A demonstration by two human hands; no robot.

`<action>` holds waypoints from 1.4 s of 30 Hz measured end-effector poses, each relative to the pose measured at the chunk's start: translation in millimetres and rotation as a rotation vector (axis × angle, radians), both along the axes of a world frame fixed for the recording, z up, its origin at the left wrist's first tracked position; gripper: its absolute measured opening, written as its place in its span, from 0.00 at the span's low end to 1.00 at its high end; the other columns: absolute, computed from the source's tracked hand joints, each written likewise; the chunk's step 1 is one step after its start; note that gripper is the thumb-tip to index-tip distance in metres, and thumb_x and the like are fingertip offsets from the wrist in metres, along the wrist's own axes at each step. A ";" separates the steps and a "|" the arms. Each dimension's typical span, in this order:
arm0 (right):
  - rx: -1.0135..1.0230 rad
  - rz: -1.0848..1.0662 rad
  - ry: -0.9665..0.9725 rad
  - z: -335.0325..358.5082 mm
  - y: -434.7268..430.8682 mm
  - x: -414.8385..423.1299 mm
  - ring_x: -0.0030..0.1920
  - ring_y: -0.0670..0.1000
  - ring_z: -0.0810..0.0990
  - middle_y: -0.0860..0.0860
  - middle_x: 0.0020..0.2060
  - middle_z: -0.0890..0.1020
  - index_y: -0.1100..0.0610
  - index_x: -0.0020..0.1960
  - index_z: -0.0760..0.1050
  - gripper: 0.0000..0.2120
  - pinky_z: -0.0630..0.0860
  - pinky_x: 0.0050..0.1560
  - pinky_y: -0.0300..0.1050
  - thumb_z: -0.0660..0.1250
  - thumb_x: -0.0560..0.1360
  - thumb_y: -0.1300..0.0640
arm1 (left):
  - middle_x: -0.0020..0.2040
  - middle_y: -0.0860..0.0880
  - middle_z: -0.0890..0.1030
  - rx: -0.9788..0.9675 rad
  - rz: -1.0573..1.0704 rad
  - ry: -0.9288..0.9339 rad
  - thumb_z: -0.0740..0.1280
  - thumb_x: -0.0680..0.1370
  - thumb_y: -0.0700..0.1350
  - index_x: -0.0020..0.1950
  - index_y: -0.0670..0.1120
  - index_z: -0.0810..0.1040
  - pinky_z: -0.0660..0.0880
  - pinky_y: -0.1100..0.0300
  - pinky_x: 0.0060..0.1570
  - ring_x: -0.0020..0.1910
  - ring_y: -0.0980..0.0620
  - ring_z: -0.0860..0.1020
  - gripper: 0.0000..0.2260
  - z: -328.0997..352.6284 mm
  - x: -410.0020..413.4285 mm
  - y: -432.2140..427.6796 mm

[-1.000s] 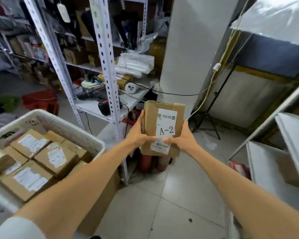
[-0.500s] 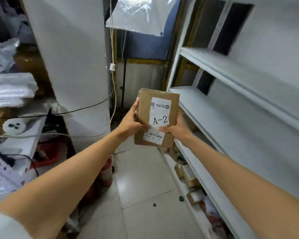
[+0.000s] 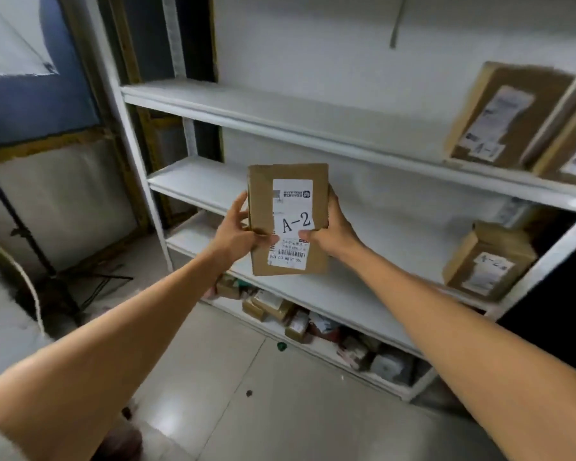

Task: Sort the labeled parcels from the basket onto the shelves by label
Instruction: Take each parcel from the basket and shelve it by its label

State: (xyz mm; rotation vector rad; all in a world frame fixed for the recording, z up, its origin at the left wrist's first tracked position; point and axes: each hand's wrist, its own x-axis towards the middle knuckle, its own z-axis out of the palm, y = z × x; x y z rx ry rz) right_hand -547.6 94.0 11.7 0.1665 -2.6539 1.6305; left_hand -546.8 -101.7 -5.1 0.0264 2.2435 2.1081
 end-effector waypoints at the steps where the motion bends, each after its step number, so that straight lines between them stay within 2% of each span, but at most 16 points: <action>1: -0.001 -0.040 -0.009 -0.9 12.2 5.1 0.64 0.54 0.74 0.50 0.67 0.74 0.43 0.78 0.44 0.51 0.73 0.64 0.58 0.74 0.69 0.64 | 0.64 0.47 0.76 0.002 -0.029 0.000 0.74 0.66 0.27 0.77 0.56 0.57 0.82 0.56 0.41 0.51 0.52 0.80 0.47 -1.6 -3.4 13.4; 3: -0.006 -0.124 -0.030 -3.2 41.6 14.9 0.64 0.53 0.74 0.50 0.66 0.74 0.44 0.78 0.44 0.51 0.73 0.65 0.57 0.74 0.69 0.64 | 0.64 0.48 0.75 0.019 -0.111 0.006 0.73 0.66 0.25 0.76 0.55 0.59 0.81 0.56 0.41 0.52 0.50 0.80 0.47 -2.5 -9.6 43.5; 6: -0.015 -0.244 -0.044 -3.2 88.5 29.5 0.64 0.53 0.74 0.50 0.67 0.74 0.44 0.78 0.43 0.50 0.73 0.64 0.54 0.74 0.70 0.64 | 0.61 0.50 0.75 0.026 -0.222 0.003 0.72 0.66 0.25 0.76 0.55 0.59 0.79 0.48 0.50 0.52 0.49 0.80 0.46 -3.5 -18.0 93.4; 9: -0.037 -0.358 -0.053 -8.0 130.8 42.5 0.64 0.53 0.74 0.49 0.67 0.74 0.43 0.78 0.43 0.50 0.72 0.65 0.53 0.74 0.71 0.63 | 0.56 0.54 0.76 0.014 -0.311 -0.001 0.73 0.65 0.25 0.76 0.55 0.60 0.78 0.46 0.53 0.49 0.51 0.80 0.47 -3.9 -25.3 140.3; 11: -0.054 -0.427 -0.055 -12.2 154.7 48.9 0.65 0.53 0.73 0.49 0.67 0.74 0.43 0.78 0.44 0.51 0.72 0.65 0.54 0.74 0.70 0.63 | 0.54 0.55 0.76 -0.016 -0.369 0.001 0.74 0.64 0.27 0.76 0.55 0.60 0.78 0.45 0.53 0.52 0.49 0.79 0.47 -4.3 -29.6 168.3; 16: -0.054 -0.519 -0.060 -23.9 204.7 46.9 0.64 0.52 0.74 0.49 0.66 0.75 0.46 0.78 0.48 0.50 0.73 0.61 0.47 0.76 0.69 0.62 | 0.57 0.44 0.77 -0.024 -0.507 -0.011 0.76 0.56 0.33 0.74 0.56 0.63 0.81 0.43 0.47 0.53 0.42 0.81 0.49 -10.3 -43.7 222.1; 21: -0.035 -0.525 -0.091 -33.7 243.9 14.7 0.66 0.52 0.72 0.49 0.67 0.74 0.47 0.78 0.51 0.48 0.71 0.60 0.45 0.76 0.68 0.61 | 0.58 0.41 0.77 -0.050 -0.500 -0.036 0.77 0.54 0.36 0.72 0.57 0.65 0.80 0.39 0.48 0.53 0.39 0.81 0.49 -23.2 -77.5 257.9; 26: -0.055 -0.476 -0.133 -48.7 271.2 -33.2 0.66 0.54 0.72 0.51 0.67 0.73 0.50 0.76 0.53 0.44 0.72 0.58 0.47 0.74 0.70 0.65 | 0.56 0.44 0.78 -0.143 -0.392 -0.057 0.77 0.54 0.39 0.73 0.56 0.63 0.79 0.42 0.51 0.54 0.42 0.80 0.50 -38.0 -112.3 282.4; 31: -0.077 -0.532 -0.174 -65.8 304.3 -70.0 0.64 0.52 0.72 0.52 0.65 0.73 0.56 0.74 0.52 0.36 0.66 0.53 0.43 0.70 0.75 0.60 | 0.59 0.42 0.78 -0.163 -0.396 -0.115 0.77 0.62 0.30 0.74 0.54 0.61 0.78 0.39 0.52 0.58 0.40 0.78 0.46 -61.1 -144.4 316.4; 34: -0.063 -0.571 -0.187 -72.0 323.3 -94.5 0.68 0.57 0.70 0.56 0.70 0.69 0.58 0.76 0.49 0.38 0.68 0.60 0.49 0.69 0.76 0.57 | 0.61 0.42 0.76 -0.152 -0.426 -0.148 0.75 0.65 0.30 0.75 0.53 0.60 0.78 0.39 0.53 0.59 0.40 0.78 0.44 -72.1 -163.1 336.8; 36: -0.053 -0.558 -0.163 -75.0 334.0 -110.3 0.67 0.56 0.71 0.56 0.69 0.71 0.53 0.77 0.46 0.41 0.71 0.61 0.51 0.70 0.75 0.60 | 0.61 0.42 0.75 -0.136 -0.429 -0.160 0.75 0.65 0.30 0.75 0.53 0.60 0.78 0.38 0.53 0.58 0.40 0.78 0.44 -77.7 -179.7 348.9; 37: -0.050 -0.535 -0.156 -75.7 339.6 -117.4 0.66 0.54 0.73 0.55 0.69 0.71 0.50 0.77 0.45 0.43 0.73 0.59 0.48 0.70 0.74 0.62 | 0.61 0.41 0.75 -0.131 -0.430 -0.163 0.75 0.65 0.30 0.74 0.52 0.60 0.78 0.38 0.53 0.58 0.40 0.78 0.43 -80.7 -189.9 353.5; 38: -0.042 -0.507 -0.152 -76.2 345.6 -124.4 0.64 0.51 0.74 0.54 0.68 0.72 0.49 0.78 0.45 0.44 0.75 0.55 0.40 0.70 0.74 0.64 | 0.61 0.41 0.75 -0.128 -0.429 -0.163 0.75 0.65 0.30 0.74 0.52 0.61 0.78 0.38 0.53 0.58 0.40 0.77 0.43 -83.5 -200.4 357.3; 40: 0.005 -0.480 -0.136 -74.8 355.4 -136.6 0.58 0.47 0.74 0.51 0.63 0.73 0.52 0.77 0.51 0.41 0.75 0.40 0.28 0.70 0.73 0.68 | 0.62 0.41 0.75 -0.124 -0.436 -0.162 0.75 0.65 0.29 0.72 0.53 0.62 0.77 0.38 0.53 0.58 0.40 0.77 0.42 -90.1 -221.7 364.4; 41: 0.030 -0.485 -0.130 -74.4 359.6 -142.3 0.57 0.47 0.74 0.50 0.60 0.72 0.54 0.75 0.54 0.39 0.75 0.37 0.28 0.70 0.72 0.69 | 0.62 0.41 0.75 -0.128 -0.448 -0.162 0.75 0.65 0.29 0.72 0.53 0.63 0.77 0.38 0.53 0.59 0.40 0.77 0.41 -93.0 -231.3 368.4; 42: 0.057 -0.502 -0.122 -74.7 364.2 -148.2 0.57 0.48 0.74 0.51 0.60 0.72 0.55 0.73 0.57 0.37 0.75 0.38 0.29 0.72 0.71 0.69 | 0.62 0.42 0.75 -0.133 -0.463 -0.161 0.74 0.66 0.29 0.71 0.52 0.63 0.78 0.40 0.53 0.59 0.41 0.76 0.40 -95.0 -240.6 372.9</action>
